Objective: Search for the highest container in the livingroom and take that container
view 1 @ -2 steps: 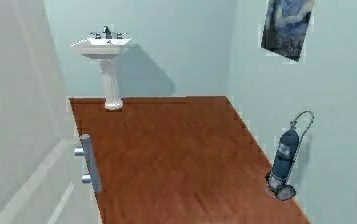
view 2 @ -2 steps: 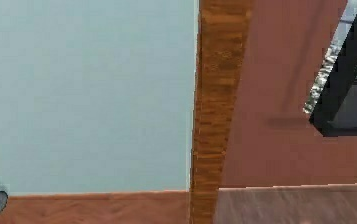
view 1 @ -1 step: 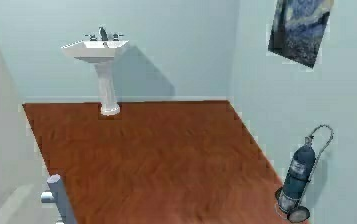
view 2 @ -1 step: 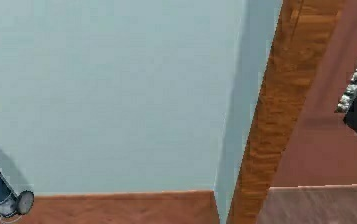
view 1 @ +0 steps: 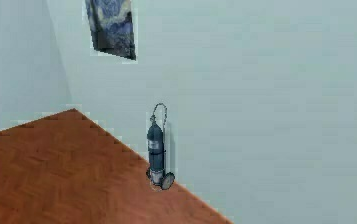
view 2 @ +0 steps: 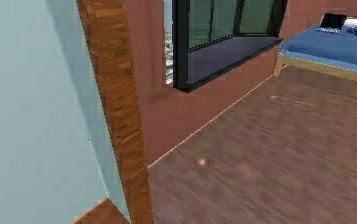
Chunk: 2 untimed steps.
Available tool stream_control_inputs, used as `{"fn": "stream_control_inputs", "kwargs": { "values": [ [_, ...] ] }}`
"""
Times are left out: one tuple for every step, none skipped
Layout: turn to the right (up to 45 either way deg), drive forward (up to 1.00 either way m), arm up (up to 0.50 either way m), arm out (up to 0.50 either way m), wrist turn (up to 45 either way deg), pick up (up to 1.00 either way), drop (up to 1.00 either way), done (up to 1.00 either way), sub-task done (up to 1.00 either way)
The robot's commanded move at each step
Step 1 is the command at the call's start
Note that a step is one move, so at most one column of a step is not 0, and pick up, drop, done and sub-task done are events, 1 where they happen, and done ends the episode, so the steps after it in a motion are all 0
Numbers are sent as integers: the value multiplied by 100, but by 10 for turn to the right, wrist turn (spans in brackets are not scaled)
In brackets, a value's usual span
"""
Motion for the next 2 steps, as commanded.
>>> {"fn": "stream_control_inputs", "kwargs": {
  "values": [
    [210,0,0,0,0,0,0,0,0],
    [0,15,0,0,0,0,0,0,0]
  ]
}}
